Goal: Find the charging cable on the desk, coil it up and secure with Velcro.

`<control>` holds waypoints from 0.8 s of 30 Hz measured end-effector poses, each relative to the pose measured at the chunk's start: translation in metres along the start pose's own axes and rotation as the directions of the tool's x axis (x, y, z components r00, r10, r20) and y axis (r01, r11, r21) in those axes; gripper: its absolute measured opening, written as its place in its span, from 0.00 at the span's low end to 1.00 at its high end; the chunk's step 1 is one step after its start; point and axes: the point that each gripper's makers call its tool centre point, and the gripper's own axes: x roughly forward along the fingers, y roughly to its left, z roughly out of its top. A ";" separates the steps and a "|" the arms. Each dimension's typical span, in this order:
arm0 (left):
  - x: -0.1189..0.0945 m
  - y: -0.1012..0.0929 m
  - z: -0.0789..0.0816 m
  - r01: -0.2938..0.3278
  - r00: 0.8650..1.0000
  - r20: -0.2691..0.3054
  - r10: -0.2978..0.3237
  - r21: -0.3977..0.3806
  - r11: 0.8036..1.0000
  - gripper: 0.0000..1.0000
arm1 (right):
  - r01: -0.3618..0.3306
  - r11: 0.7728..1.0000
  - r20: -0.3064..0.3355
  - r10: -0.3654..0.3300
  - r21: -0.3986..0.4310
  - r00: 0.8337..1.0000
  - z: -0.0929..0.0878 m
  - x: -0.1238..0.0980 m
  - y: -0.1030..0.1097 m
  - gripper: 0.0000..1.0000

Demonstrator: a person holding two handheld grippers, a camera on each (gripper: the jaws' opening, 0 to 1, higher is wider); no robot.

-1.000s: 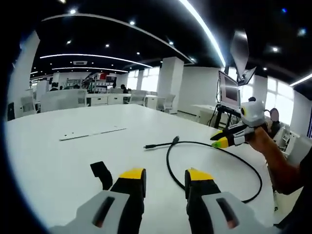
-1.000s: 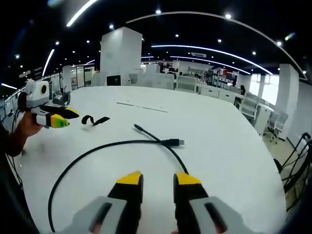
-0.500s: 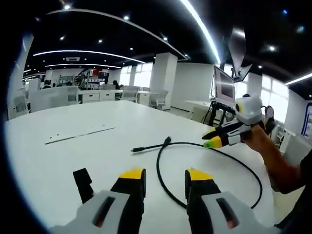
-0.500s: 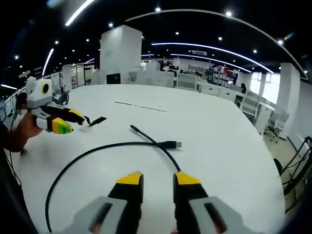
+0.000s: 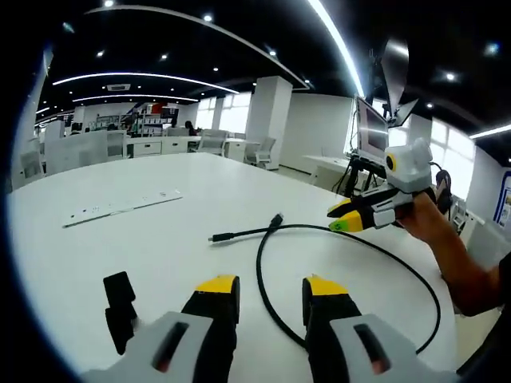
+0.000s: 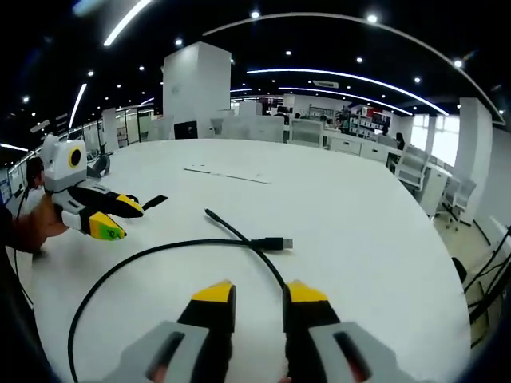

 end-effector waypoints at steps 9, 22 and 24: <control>0.016 0.009 -0.002 -0.032 0.999 -0.017 0.032 0.034 0.999 0.28 | -0.016 1.000 -0.040 0.015 -0.025 0.999 0.012 0.008 -0.010 0.24; 0.036 0.004 -0.014 -0.019 0.999 -0.042 0.020 0.010 1.000 0.27 | -0.016 1.000 0.005 0.016 -0.002 1.000 0.005 0.032 -0.017 0.19; 0.037 0.007 -0.017 -0.031 0.998 -0.048 0.031 0.016 0.999 0.26 | -0.012 1.000 -0.017 0.012 -0.007 1.000 0.000 0.036 -0.021 0.20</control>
